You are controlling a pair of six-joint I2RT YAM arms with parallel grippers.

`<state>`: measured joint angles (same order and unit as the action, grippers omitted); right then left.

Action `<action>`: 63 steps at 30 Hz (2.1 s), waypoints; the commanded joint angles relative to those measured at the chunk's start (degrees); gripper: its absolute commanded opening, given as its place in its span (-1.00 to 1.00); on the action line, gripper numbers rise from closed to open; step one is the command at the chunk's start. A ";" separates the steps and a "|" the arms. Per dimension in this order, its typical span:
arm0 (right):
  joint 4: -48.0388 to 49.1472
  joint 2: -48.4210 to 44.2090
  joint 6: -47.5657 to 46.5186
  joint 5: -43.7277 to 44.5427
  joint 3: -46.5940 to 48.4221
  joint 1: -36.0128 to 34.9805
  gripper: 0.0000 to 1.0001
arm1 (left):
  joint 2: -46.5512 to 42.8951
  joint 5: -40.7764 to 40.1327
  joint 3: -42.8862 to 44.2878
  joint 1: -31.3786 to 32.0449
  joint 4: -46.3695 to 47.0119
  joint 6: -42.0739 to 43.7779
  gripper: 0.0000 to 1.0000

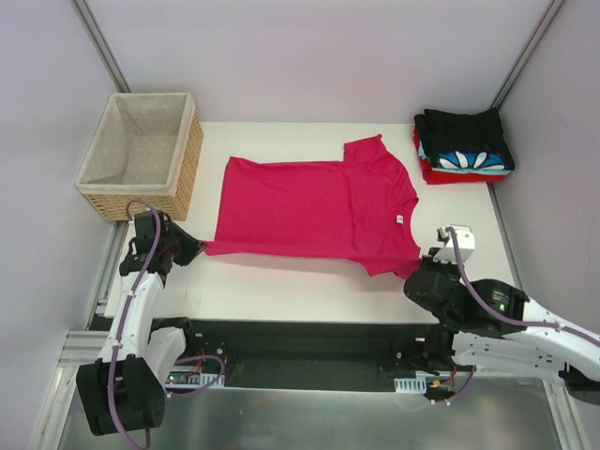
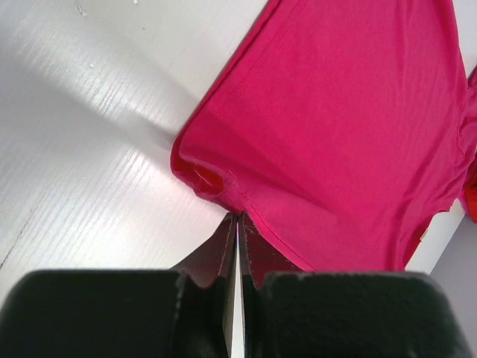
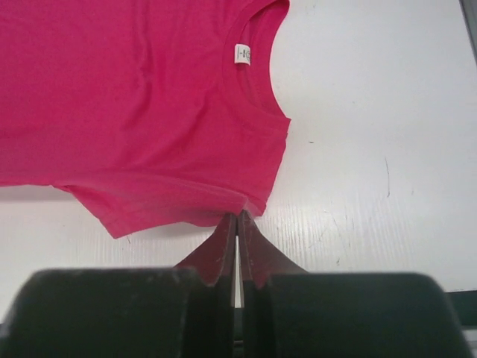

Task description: Fold and stack the t-shirts

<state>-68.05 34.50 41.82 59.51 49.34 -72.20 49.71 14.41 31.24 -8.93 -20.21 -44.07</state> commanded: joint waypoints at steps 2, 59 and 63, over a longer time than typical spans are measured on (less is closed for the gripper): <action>19.07 2.40 -20.08 -9.04 -2.67 9.34 -0.99 | 0.47 -1.58 1.72 0.32 2.63 0.57 -1.00; 38.43 11.11 -35.50 -46.41 1.55 57.18 -0.99 | 22.36 -0.70 15.78 12.80 11.15 3.12 -1.00; 38.96 12.17 -35.41 -46.67 0.85 57.52 -0.99 | 22.09 -2.02 15.51 12.80 11.15 3.21 -1.00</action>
<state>-29.47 46.46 7.14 12.95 49.80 -15.44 73.67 14.39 45.82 3.77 -9.85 -42.35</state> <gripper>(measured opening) 0.010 0.004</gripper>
